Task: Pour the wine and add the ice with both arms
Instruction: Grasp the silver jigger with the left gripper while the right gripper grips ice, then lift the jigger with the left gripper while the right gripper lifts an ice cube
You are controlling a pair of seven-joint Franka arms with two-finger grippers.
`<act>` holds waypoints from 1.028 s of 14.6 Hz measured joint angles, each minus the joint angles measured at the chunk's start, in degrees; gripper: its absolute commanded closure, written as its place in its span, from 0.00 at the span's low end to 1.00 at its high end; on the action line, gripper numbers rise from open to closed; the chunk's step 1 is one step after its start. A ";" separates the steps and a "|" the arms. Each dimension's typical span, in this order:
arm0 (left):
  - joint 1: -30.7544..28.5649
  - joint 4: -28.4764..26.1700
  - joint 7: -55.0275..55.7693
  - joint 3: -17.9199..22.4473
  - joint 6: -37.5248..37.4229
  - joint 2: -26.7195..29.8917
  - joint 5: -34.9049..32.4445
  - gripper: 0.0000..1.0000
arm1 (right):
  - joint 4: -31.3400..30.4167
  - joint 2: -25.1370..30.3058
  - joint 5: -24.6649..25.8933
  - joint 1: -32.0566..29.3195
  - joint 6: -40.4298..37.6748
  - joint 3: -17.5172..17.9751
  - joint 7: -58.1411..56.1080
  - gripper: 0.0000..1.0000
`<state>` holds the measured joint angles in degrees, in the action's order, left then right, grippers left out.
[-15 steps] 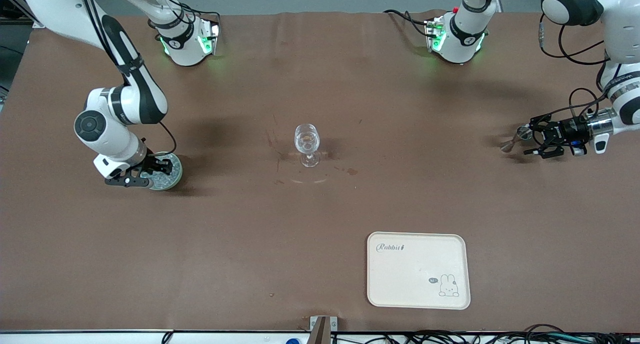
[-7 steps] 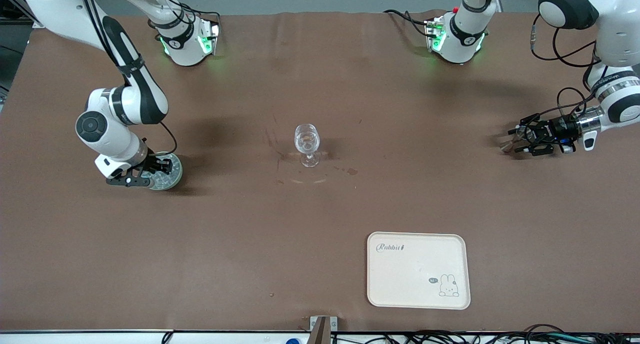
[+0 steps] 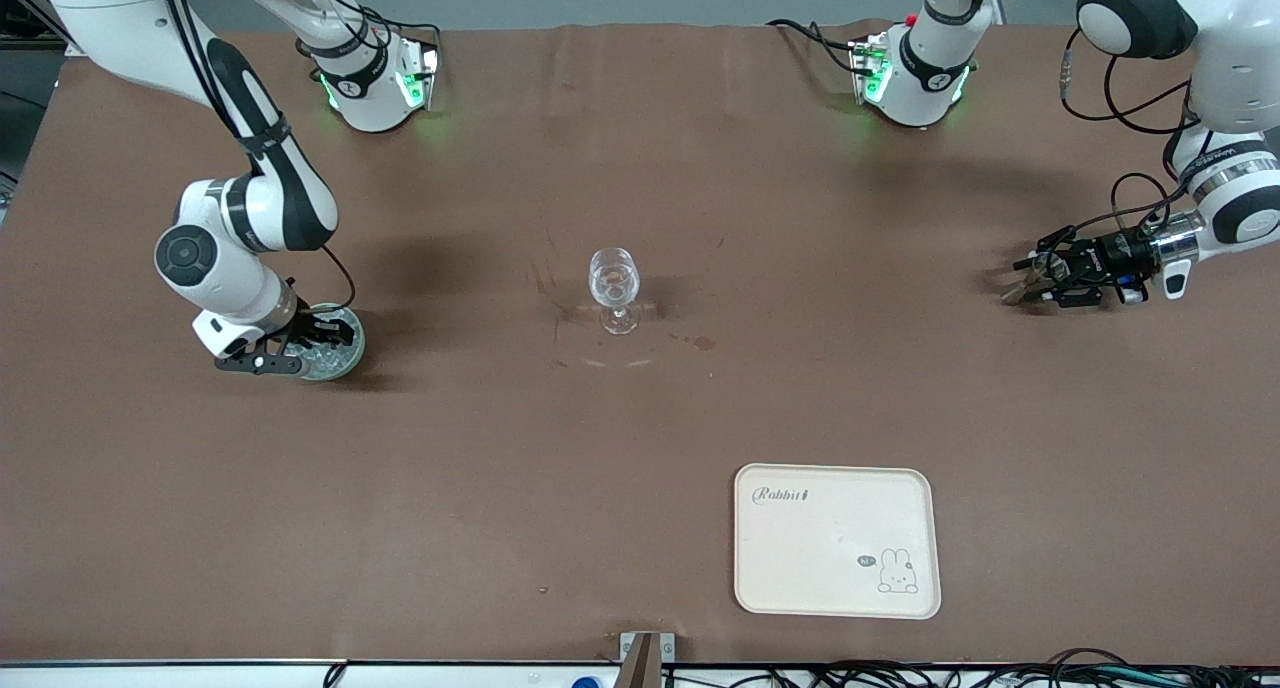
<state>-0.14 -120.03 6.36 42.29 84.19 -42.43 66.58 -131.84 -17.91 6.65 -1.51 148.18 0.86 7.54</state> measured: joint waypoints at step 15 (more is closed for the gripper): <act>-0.45 0.01 0.04 0.77 -2.34 0.06 0.30 0.99 | 3.94 -0.47 0.00 -0.75 -6.48 -0.05 -1.52 0.53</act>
<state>-0.59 -120.01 6.40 43.06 81.86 -42.37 66.88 -127.90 -18.38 6.64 -2.26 141.70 0.82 6.02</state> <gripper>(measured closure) 0.789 0.529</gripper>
